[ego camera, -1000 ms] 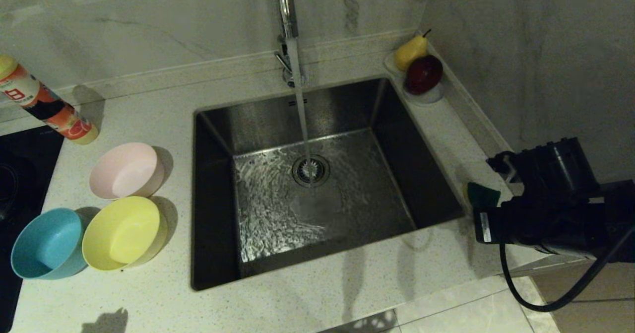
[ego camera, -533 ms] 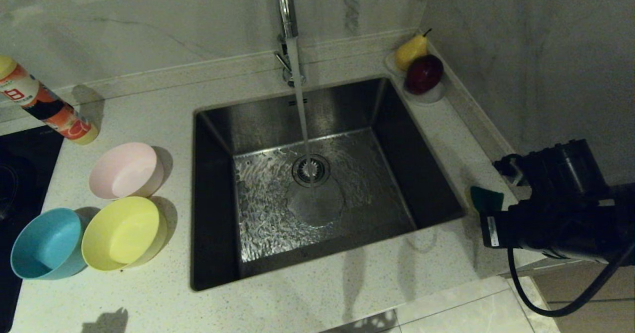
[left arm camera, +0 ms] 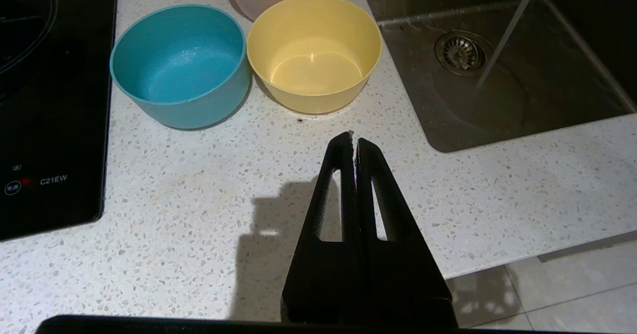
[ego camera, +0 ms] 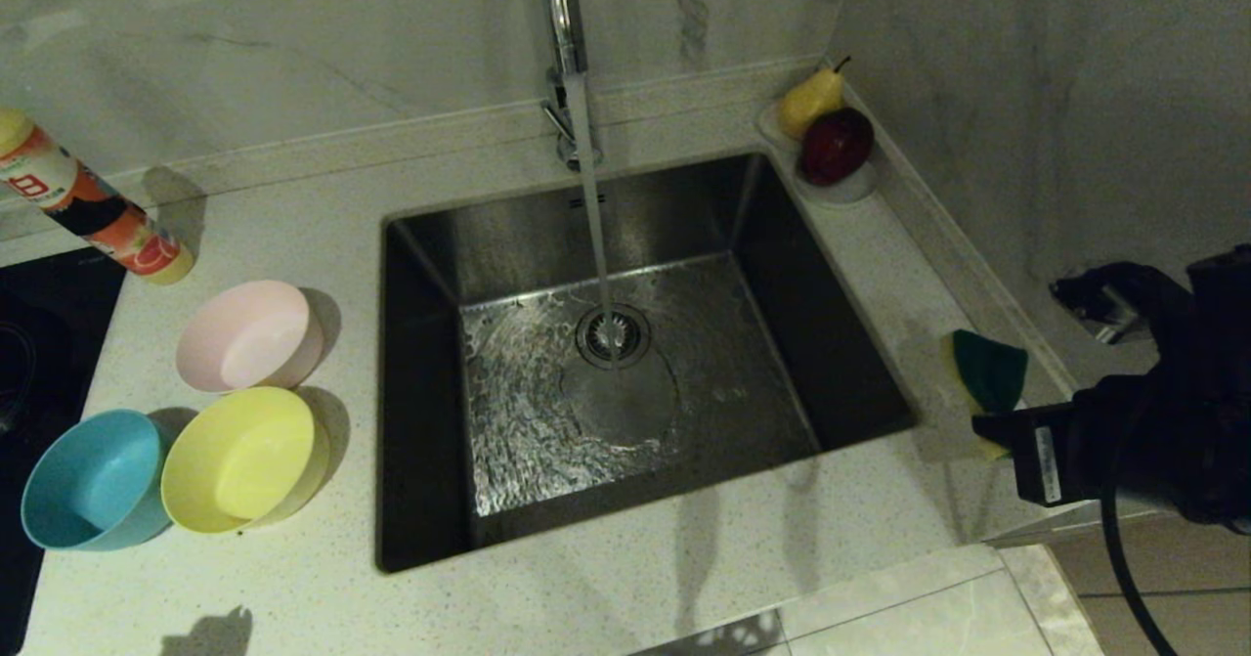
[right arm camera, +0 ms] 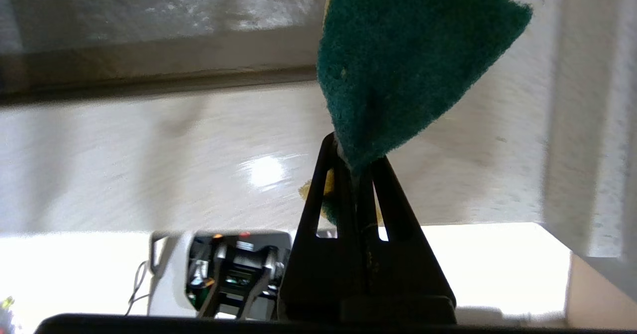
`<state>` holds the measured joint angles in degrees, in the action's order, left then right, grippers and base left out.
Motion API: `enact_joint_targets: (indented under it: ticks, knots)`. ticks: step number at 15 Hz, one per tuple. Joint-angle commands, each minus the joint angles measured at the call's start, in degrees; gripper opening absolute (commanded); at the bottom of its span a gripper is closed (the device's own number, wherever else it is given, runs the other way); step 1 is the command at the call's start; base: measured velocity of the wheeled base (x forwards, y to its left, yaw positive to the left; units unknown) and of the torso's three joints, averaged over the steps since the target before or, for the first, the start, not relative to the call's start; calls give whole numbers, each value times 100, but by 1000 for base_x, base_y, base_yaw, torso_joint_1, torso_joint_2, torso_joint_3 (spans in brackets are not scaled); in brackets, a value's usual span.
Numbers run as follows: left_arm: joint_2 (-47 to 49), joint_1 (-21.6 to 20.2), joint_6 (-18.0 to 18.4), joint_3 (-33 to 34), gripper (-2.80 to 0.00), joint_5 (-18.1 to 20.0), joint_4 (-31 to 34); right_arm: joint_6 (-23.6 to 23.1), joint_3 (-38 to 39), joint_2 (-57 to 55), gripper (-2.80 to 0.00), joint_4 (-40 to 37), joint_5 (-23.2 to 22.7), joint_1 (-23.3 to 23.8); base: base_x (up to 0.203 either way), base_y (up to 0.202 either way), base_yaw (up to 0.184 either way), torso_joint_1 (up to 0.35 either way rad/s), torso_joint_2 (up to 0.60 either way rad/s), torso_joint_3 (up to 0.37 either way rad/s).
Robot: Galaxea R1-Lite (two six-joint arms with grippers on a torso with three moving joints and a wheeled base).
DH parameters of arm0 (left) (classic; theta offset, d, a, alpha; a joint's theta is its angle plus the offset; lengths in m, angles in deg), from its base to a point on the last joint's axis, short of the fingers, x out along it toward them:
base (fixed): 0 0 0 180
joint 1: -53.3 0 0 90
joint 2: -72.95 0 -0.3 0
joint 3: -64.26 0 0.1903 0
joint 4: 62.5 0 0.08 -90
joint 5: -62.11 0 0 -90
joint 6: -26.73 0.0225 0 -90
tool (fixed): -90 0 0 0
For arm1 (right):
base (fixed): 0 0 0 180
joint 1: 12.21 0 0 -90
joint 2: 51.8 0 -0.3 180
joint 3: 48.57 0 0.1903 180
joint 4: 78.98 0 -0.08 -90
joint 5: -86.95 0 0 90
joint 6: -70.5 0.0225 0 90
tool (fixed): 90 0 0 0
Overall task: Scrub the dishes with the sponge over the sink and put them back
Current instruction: Pick up a bowl and the sponge
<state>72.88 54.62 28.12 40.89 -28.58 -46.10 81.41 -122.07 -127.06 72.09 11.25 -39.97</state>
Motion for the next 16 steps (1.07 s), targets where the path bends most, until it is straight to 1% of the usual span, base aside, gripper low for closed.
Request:
enact_joint_targets:
  ticks: [1,4,9,11,14,16]
  knots:
    - [-1,0,2,229,-280,-2,-7,-44,12,589,-280,-15,-42,-445,0,0,0,0,0,0]
    - [-1,0,2,229,-280,-2,-7,-72,45,812,-280,-75,-433,-824,0,0,0,0,0,0]
    - [-1,0,2,229,-280,-2,-7,-112,-66,943,-280,-265,-506,-1845,0,0,0,0,0,0]
    - [-1,0,2,229,-280,-2,-7,-115,-240,893,-280,-439,-506,-2134,0,0,0,0,0,0]
    - [-1,0,2,229,-280,-2,-7,-98,-322,755,-280,-476,-544,-2146,0,0,0,0,0,0]
    - [-1,0,2,229,-280,-2,-7,-98,-369,643,-280,-474,-669,-2161,0,0,0,0,0,0]
